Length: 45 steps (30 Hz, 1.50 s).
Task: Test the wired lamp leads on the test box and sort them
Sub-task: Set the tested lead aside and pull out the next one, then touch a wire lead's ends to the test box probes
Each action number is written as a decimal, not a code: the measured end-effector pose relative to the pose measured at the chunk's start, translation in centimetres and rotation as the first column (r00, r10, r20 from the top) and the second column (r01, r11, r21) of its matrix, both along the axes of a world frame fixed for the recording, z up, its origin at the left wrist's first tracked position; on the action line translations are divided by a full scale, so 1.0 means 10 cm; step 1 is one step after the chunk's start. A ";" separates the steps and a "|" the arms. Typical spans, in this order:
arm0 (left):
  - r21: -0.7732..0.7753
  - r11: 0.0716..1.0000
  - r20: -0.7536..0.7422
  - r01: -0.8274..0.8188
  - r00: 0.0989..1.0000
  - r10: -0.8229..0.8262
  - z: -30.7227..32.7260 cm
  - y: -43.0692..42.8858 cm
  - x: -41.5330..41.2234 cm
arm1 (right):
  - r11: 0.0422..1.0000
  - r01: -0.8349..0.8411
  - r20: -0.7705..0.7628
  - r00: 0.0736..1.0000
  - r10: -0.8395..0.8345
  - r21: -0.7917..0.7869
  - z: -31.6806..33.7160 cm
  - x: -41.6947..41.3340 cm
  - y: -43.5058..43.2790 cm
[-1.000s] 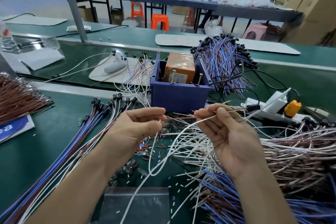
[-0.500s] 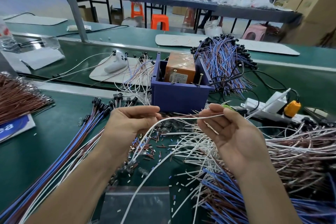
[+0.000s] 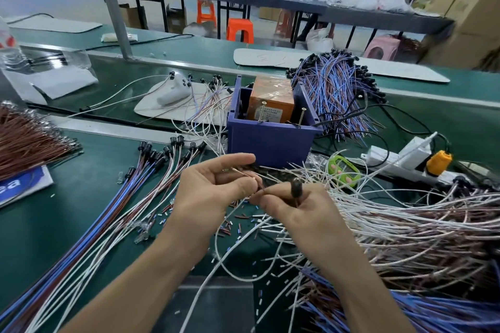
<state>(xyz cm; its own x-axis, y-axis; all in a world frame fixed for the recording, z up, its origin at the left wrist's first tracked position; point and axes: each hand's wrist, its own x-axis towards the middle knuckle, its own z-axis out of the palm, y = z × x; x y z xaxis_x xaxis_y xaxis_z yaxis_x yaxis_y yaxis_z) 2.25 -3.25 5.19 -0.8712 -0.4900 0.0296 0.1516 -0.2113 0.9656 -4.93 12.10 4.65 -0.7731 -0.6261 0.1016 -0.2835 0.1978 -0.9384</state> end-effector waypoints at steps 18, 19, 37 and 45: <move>0.232 0.968 0.051 0.093 0.993 -0.108 -0.10 0.01 -0.05 | 0.990 0.016 0.374 0.927 0.037 -0.137 -0.07 0.02 -0.05; 0.254 0.963 0.034 0.086 0.995 -0.098 -0.10 0.01 -0.05 | 0.990 0.026 0.369 0.929 0.026 -0.136 -0.07 0.02 -0.06; -0.004 0.952 0.179 0.306 0.937 -0.300 -0.13 0.00 -0.03 | 0.882 0.319 0.468 0.874 -0.131 -0.349 -0.11 0.08 -0.20; -0.261 0.965 0.124 -0.011 0.991 0.045 -0.16 0.02 -0.10 | 0.873 0.408 0.362 0.882 -0.301 -0.266 -0.14 0.01 -0.16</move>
